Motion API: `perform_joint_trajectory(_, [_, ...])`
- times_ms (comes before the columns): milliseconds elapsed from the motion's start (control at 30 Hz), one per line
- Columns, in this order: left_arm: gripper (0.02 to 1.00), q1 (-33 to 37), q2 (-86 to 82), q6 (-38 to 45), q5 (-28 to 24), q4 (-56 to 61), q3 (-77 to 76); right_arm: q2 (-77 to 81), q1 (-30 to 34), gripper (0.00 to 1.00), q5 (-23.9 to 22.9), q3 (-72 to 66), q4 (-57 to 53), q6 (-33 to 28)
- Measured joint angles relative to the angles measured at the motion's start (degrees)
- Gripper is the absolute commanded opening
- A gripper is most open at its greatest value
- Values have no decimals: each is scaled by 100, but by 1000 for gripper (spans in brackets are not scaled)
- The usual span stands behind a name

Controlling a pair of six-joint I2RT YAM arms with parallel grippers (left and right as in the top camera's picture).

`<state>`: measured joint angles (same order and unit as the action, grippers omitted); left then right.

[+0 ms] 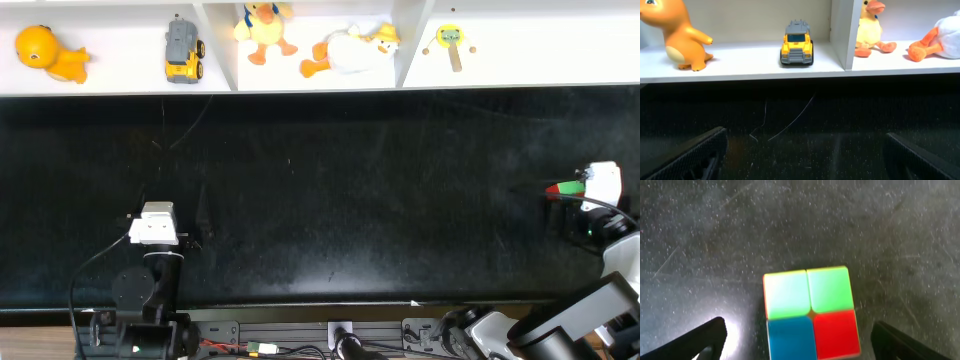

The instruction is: Store Toys

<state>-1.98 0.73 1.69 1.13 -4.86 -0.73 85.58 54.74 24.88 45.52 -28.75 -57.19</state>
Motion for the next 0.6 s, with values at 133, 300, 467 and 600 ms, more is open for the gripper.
perform_joint_trajectory(133, [998,0,0,0,0,-2,0,35,-76,888,39,0,164,85])
perform_joint_trajectory(300, [998,0,0,0,0,0,0,35,-79,879,35,0,199,166])
perform_joint_trajectory(467, [998,0,2,0,0,-2,0,39,-76,873,17,0,197,256])
perform_joint_trajectory(600, [998,0,0,0,0,0,0,96,-79,869,-83,0,184,361])
